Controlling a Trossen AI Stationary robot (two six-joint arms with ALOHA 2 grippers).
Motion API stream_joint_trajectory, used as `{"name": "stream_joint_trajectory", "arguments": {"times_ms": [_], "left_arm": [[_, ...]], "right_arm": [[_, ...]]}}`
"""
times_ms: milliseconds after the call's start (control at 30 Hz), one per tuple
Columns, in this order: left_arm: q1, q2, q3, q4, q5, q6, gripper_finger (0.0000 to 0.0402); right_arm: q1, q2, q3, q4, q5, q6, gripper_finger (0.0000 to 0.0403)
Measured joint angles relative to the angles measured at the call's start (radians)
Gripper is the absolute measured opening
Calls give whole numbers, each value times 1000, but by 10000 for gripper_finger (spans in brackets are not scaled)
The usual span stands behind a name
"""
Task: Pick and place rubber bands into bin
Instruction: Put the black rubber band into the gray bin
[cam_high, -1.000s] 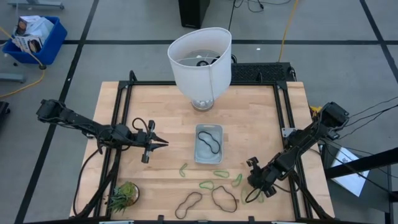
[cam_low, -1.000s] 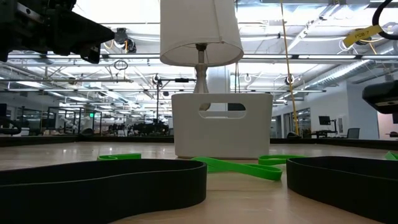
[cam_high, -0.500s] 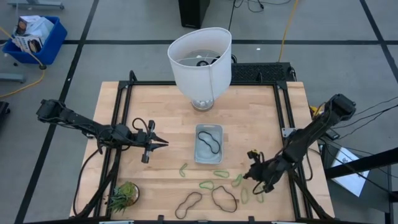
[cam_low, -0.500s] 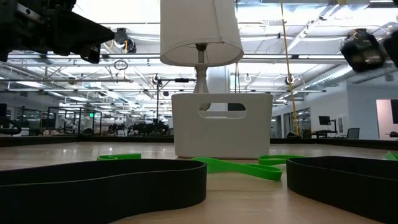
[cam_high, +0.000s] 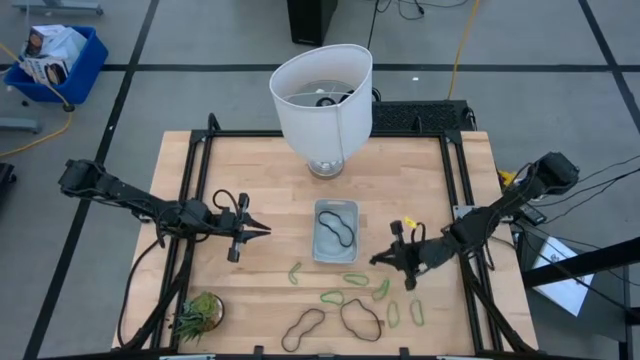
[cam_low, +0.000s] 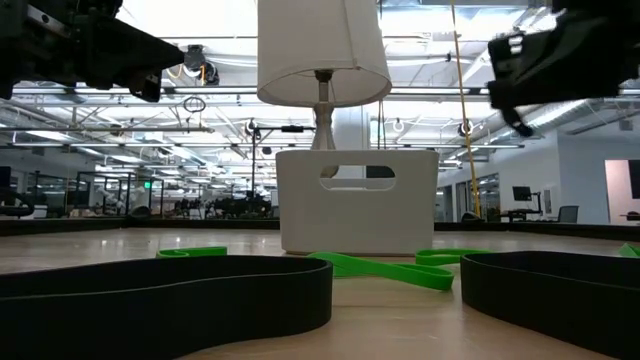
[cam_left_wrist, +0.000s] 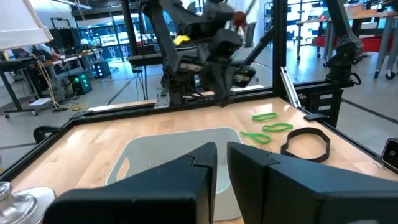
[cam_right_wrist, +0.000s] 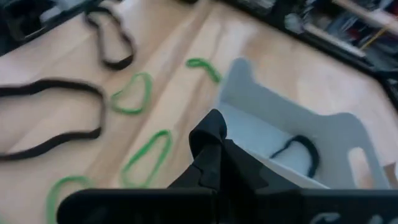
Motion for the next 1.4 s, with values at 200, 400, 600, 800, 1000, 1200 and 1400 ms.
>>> {"name": "stream_joint_trajectory", "arguments": {"times_ms": [200, 400, 600, 800, 1000, 1200, 1400], "left_arm": [[0, 0, 0, 0, 0, -1, 47], [0, 0, 0, 0, 0, 0, 47], [0, 0, 0, 1, 0, 19, 47], [0, 0, 0, 1, 0, 22, 47], [0, 0, 0, 0, 0, 22, 47], [0, 0, 0, 0, 0, 22, 47], [0, 0, 0, -1, 0, 22, 47]], "right_arm": [[-119, -33, -170, 336, -99, -2, 1], [-184, -23, -146, 433, -158, -66, 0], [-269, 74, -14, 410, -282, -103, 0], [-339, 234, 115, 335, -359, -109, 0], [-384, 363, 199, 247, -360, -81, 0], [-405, 429, 234, 233, -359, -40, 7], [-411, 435, 235, 224, -358, -26, 66]]}}
